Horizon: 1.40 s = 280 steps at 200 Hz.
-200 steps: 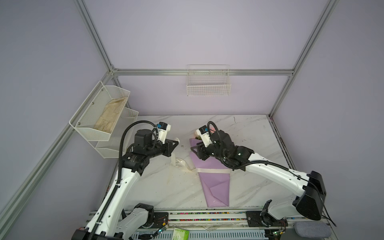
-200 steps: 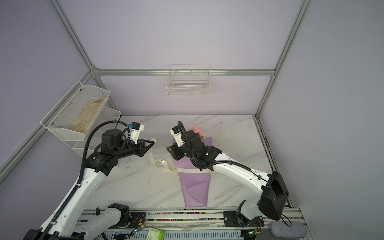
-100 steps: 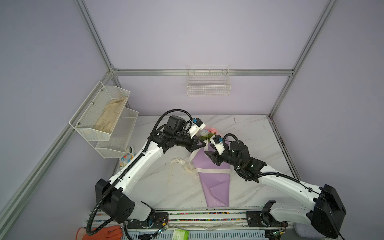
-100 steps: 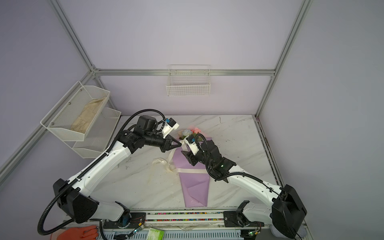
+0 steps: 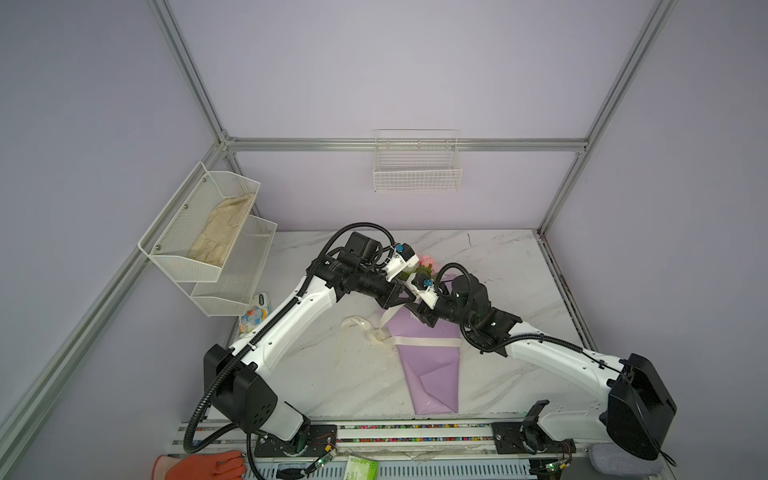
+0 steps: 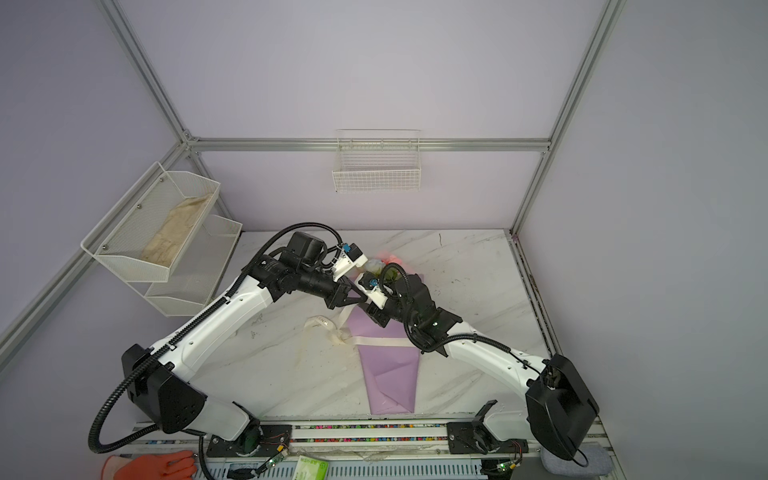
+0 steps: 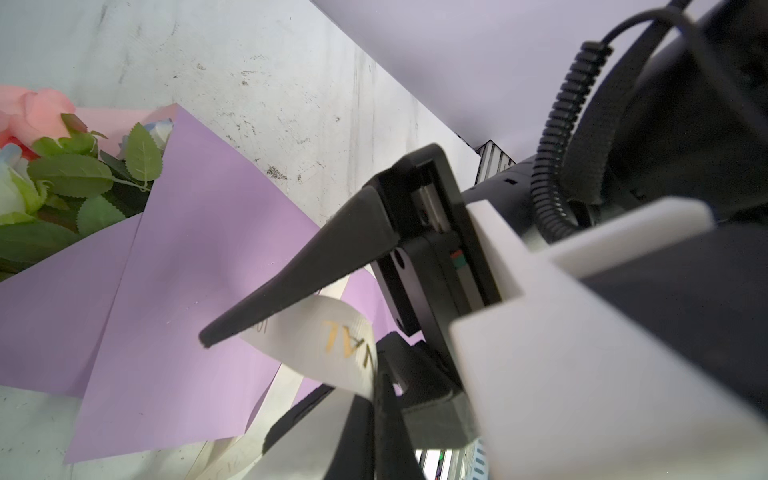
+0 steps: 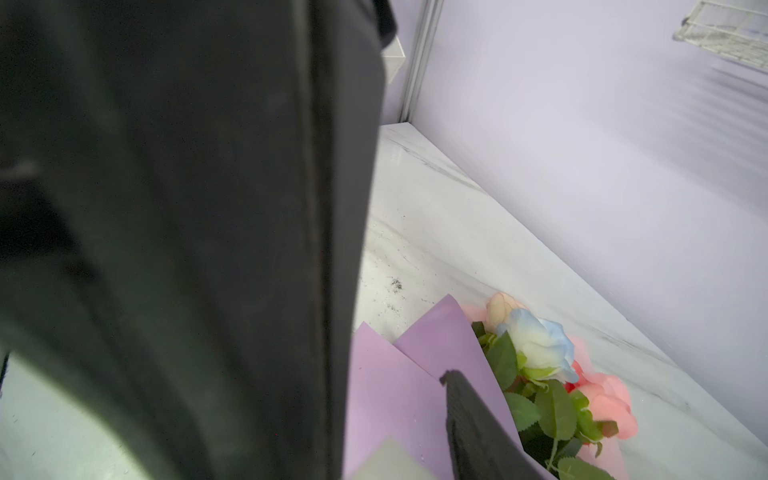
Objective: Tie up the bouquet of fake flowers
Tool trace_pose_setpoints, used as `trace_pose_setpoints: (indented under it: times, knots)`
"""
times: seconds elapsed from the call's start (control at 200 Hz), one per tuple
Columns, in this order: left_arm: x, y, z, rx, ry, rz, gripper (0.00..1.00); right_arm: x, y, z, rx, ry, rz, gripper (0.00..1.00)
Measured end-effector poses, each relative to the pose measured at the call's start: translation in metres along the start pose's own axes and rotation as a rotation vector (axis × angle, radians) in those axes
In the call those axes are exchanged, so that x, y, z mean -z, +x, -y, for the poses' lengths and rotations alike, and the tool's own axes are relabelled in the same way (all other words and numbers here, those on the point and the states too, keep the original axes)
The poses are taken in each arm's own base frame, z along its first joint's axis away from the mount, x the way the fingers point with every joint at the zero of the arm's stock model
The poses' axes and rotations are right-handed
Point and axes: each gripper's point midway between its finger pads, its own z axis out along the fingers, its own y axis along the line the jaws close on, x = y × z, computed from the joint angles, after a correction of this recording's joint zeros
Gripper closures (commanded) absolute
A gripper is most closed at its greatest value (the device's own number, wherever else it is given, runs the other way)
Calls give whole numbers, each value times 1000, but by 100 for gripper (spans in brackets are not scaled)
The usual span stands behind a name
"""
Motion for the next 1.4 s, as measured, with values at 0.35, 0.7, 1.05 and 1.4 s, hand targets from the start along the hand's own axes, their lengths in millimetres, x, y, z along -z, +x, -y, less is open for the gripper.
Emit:
trace_pose_setpoints:
  times: [0.35,0.7,1.05,1.4]
  knots:
    - [4,-2,-29,16,-177,2,61,15,16,28,-171,55,2,100]
    - [-36,31,-42,-63,-231,-71,53,4,128,53,-709,160,-252,100]
    - [-100,83,-70,-190,-273,-279,46,14,167,77,-894,246,-337,100]
    - [-115,118,-77,-248,-280,-399,42,16,163,70,-909,208,-340,100]
